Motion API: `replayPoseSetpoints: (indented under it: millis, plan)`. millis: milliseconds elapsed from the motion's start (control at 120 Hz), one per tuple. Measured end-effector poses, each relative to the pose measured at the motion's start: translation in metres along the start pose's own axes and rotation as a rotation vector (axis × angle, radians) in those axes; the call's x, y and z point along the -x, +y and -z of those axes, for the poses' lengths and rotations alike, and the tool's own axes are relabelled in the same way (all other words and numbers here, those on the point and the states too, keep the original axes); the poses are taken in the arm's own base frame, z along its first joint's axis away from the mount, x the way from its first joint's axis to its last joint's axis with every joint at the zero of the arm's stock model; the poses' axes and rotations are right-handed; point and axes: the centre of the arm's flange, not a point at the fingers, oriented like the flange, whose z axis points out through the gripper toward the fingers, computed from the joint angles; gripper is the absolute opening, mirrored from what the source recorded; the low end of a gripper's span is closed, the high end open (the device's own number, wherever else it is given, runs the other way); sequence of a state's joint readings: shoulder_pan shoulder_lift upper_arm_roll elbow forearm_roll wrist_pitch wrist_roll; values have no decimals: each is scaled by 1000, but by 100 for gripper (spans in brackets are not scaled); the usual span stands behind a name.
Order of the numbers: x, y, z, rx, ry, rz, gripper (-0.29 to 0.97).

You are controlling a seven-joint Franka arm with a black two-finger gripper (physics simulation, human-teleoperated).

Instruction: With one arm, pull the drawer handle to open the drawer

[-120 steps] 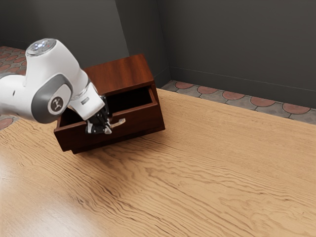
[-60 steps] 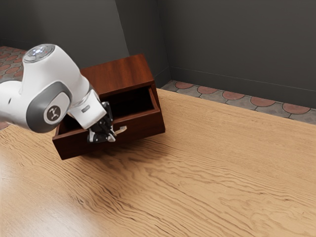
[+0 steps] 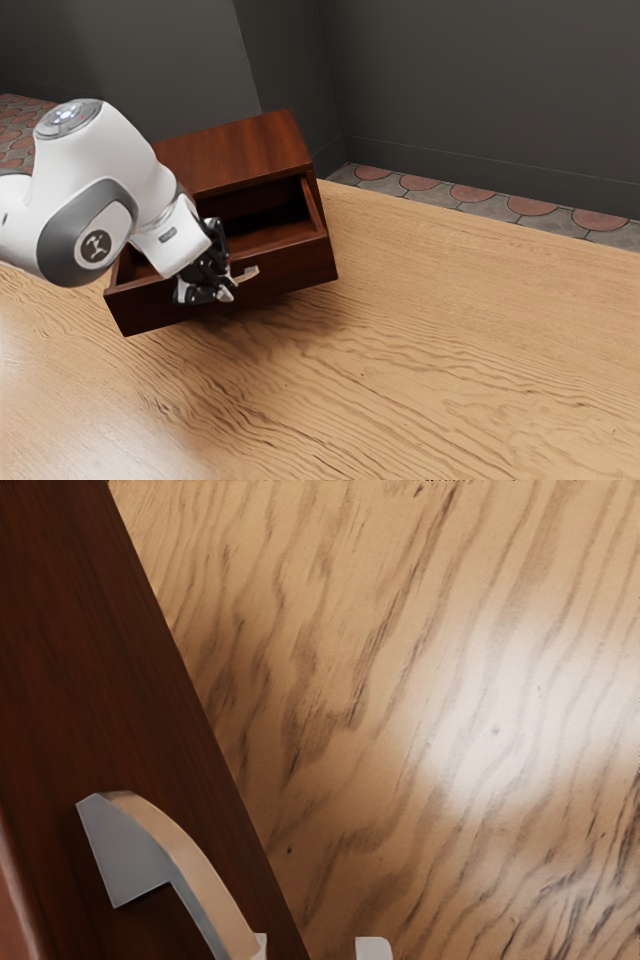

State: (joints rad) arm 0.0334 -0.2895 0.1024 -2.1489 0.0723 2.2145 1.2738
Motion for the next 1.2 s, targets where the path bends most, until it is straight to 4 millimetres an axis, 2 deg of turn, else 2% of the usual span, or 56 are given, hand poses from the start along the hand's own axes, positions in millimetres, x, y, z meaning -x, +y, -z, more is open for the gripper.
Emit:
replayPoseSetpoints:
  millis: [233, 400, 542, 617, 725, 908, 1017, 1200]
  plan:
    - [-2, 1, 5, -8, 3, 2, -3]
    - [-3, 4, 15, -14, 15, 6, 5]
    - [-9, 6, 42, -22, 45, 14, 22]
    - [-9, -6, 64, -13, 50, 27, 34]
    - [-19, -47, 93, 48, 28, 34, 47]
    - [-25, -93, 109, 205, -51, 62, 59]
    - [-26, -93, 103, 293, -94, 104, 63]
    - [-26, -86, 111, 323, -159, 152, 66]
